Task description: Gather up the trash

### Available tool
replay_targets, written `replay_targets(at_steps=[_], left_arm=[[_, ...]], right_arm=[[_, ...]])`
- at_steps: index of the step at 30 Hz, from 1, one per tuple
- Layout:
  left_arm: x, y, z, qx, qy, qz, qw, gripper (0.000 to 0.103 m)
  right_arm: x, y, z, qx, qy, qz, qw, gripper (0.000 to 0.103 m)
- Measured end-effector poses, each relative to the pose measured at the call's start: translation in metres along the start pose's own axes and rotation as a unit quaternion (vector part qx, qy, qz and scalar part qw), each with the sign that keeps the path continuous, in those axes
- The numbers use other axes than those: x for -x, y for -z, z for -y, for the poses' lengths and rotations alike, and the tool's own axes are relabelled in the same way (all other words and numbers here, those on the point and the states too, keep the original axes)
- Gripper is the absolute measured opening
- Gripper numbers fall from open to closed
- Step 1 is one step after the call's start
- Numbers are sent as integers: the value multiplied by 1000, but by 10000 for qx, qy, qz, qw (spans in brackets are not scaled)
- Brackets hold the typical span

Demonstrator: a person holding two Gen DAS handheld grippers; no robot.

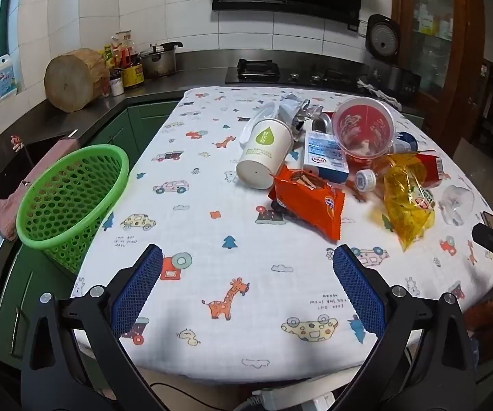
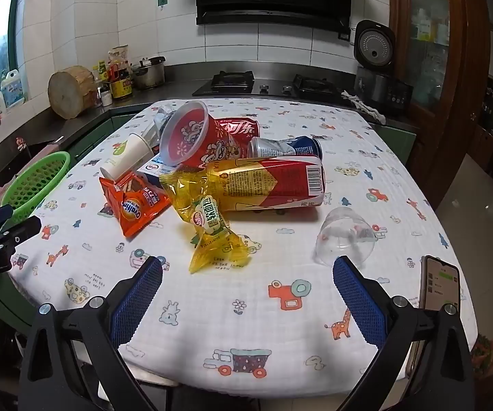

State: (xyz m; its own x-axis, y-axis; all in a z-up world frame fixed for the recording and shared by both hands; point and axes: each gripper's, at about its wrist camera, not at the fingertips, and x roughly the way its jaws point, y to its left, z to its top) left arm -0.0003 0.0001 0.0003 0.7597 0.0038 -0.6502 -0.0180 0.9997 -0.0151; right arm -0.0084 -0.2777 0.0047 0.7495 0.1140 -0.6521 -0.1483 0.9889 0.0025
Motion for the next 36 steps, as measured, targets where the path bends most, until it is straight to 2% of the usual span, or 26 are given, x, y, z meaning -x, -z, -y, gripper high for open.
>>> replay_targets(at_steps=[36], left_arm=[[-7, 2, -6, 176, -27, -170, 9997, 98]], right_arm=[[-4, 2, -7, -6, -46, -6, 10000, 97]])
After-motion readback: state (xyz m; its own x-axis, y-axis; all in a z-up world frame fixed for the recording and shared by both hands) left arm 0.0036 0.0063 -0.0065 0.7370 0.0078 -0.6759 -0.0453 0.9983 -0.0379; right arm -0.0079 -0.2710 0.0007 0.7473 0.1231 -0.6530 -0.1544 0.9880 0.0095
